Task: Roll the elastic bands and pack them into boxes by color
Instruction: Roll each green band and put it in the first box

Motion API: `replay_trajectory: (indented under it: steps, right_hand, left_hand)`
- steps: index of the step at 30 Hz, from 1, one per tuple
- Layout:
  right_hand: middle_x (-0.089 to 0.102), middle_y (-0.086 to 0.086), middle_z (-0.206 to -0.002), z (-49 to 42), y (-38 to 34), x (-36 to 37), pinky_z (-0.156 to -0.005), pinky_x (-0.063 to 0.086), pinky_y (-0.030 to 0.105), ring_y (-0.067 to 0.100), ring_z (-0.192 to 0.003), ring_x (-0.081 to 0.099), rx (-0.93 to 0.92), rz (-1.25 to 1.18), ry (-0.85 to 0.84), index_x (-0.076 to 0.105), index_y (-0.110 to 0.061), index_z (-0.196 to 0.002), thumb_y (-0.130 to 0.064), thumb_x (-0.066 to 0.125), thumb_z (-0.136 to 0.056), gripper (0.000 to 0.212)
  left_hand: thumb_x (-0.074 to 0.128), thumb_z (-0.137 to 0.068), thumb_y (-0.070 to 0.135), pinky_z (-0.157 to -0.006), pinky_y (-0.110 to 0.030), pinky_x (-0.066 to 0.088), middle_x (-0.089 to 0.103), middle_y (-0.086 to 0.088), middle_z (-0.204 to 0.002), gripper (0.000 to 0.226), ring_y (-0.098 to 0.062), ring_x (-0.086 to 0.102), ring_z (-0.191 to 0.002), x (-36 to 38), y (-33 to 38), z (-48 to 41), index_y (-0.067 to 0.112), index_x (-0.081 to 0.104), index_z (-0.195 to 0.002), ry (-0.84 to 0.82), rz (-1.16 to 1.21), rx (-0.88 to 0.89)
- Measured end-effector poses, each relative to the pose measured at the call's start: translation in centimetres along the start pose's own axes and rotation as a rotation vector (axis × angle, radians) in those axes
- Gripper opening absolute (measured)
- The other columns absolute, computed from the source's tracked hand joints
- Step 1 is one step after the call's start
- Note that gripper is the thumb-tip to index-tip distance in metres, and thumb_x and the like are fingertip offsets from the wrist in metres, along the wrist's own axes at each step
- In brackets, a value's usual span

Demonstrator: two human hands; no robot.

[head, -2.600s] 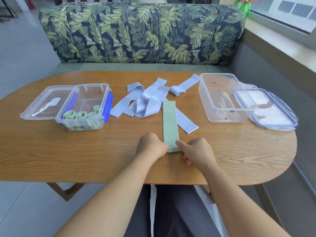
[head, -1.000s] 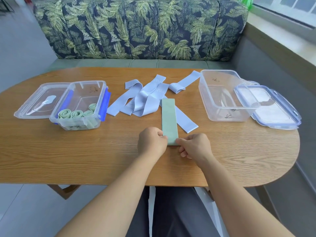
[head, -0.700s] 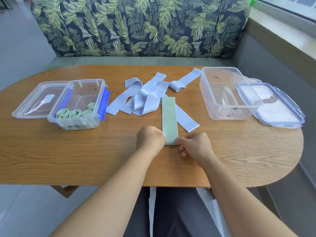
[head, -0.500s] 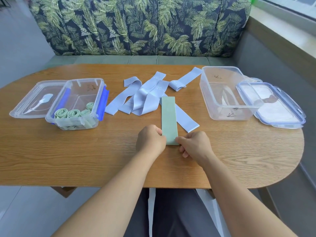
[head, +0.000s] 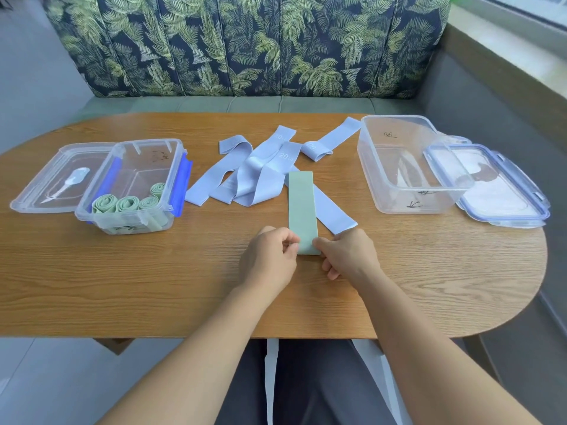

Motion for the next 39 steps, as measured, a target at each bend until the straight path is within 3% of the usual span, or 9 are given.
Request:
replay_trajectory:
  steps: [4, 9, 12, 18, 22, 30, 39]
  right_hand:
    - [0.069, 0.002, -0.055, 0.2, 0.5, -0.1, -0.071, 0.06, 0.039, 0.017, -0.05, 0.065, -0.053, -0.08, 0.042, 0.068, -0.006, -0.068, -0.03, 0.06, -0.085, 0.03]
    - [0.069, 0.001, -0.058, 0.6, 0.9, 0.0, -0.073, 0.059, 0.042, 0.022, -0.067, 0.069, -0.137, -0.173, 0.147, 0.07, -0.017, -0.076, -0.022, 0.067, -0.081, 0.008]
    - [0.068, 0.002, -0.061, 0.3, 0.7, 0.3, -0.073, 0.059, 0.042, 0.024, -0.071, 0.068, -0.127, -0.159, 0.127, 0.07, -0.018, -0.073, -0.024, 0.071, -0.081, 0.01]
    - [0.069, 0.005, -0.056, -0.6, 0.3, 0.1, -0.072, 0.061, 0.046, 0.026, -0.068, 0.072, -0.057, -0.158, 0.101, 0.066, -0.013, -0.058, -0.025, 0.071, -0.079, 0.024]
    - [0.069, 0.006, -0.055, -1.2, 0.1, 0.2, -0.072, 0.061, 0.047, 0.028, -0.066, 0.072, -0.033, -0.163, 0.095, 0.067, -0.009, -0.061, -0.024, 0.07, -0.079, 0.024]
    - [0.068, 0.009, -0.052, -1.2, 0.2, 0.6, -0.074, 0.06, 0.049, 0.028, -0.058, 0.07, -0.024, -0.258, 0.093, 0.068, 0.007, -0.078, -0.017, 0.066, -0.08, 0.024]
    - [0.067, 0.007, -0.052, 2.3, 3.3, 0.6, -0.074, 0.061, 0.048, 0.02, -0.049, 0.063, -0.033, -0.27, 0.044, 0.068, -0.003, -0.069, -0.019, 0.068, -0.081, 0.02]
  left_hand:
    - [0.059, -0.09, 0.027, -0.081, -0.034, 0.053, 0.064, 0.009, -0.103, 0.011, -0.015, 0.062, -0.094, -0.3, 0.5, -1.0, 0.03, 0.069, -0.088, -0.063, -0.061, -0.038]
    - [0.062, -0.089, 0.024, -0.081, -0.031, 0.054, 0.071, 0.007, -0.094, 0.011, -0.016, 0.065, -0.092, -0.7, 1.0, -2.1, 0.021, 0.073, -0.088, -0.122, -0.075, -0.053]
    - [0.064, -0.087, 0.023, -0.078, -0.031, 0.055, 0.072, 0.005, -0.09, 0.012, -0.018, 0.065, -0.089, -0.8, 1.1, -2.5, 0.016, 0.072, -0.083, -0.124, -0.076, -0.075]
    - [0.062, -0.089, 0.021, -0.076, -0.027, 0.051, 0.072, 0.005, -0.093, 0.012, -0.015, 0.065, -0.09, -0.6, 0.7, -2.4, 0.014, 0.072, -0.086, -0.012, 0.018, -0.091]
    - [0.067, -0.088, 0.02, -0.079, -0.022, 0.047, 0.071, 0.003, -0.096, 0.012, -0.014, 0.065, -0.093, -0.4, -0.2, -1.4, 0.014, 0.072, -0.097, 0.106, 0.141, -0.152]
    - [0.067, -0.084, 0.02, -0.066, -0.022, 0.046, 0.072, 0.005, -0.08, 0.011, -0.016, 0.066, -0.081, -0.4, 0.0, -1.5, 0.016, 0.075, -0.078, 0.053, 0.151, -0.237]
    - [0.067, -0.083, 0.021, -0.06, -0.024, 0.051, 0.071, 0.007, -0.074, 0.009, -0.012, 0.065, -0.07, -0.4, -0.5, 2.4, 0.021, 0.073, -0.076, -0.066, 0.157, -0.25]
Point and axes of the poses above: each hand's wrist, its own z-axis away from the middle knuckle, its own x-axis out of the palm, y = z × x, the point moved 5 cm from there along -z, towards the middle knuckle
